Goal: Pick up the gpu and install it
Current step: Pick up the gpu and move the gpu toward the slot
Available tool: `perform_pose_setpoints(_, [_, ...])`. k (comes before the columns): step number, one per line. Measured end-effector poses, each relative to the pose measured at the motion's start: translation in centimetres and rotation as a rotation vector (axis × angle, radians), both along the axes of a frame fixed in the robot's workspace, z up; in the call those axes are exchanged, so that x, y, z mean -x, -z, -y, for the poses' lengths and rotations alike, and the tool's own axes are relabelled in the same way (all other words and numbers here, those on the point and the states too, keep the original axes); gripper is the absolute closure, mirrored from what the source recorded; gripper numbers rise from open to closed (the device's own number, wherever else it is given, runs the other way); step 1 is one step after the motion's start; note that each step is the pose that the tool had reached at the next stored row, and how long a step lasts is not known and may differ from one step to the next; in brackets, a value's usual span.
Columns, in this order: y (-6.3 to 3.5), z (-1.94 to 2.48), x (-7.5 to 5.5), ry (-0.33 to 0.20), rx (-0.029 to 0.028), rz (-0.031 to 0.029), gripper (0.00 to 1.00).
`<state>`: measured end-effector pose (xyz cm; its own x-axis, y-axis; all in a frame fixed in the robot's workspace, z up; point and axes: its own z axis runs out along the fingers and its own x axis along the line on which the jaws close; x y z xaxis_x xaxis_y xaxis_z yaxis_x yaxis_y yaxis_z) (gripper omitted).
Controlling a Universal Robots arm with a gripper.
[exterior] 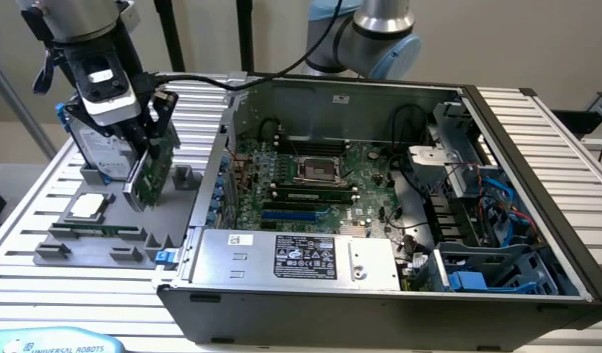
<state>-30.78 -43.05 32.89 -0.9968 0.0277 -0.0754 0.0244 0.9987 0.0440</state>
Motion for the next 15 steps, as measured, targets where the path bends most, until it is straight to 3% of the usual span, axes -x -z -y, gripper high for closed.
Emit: perform_pose_setpoints(15, [-5.90, 0.00, -2.3, -0.045, -0.0344, 0.0000, 0.74])
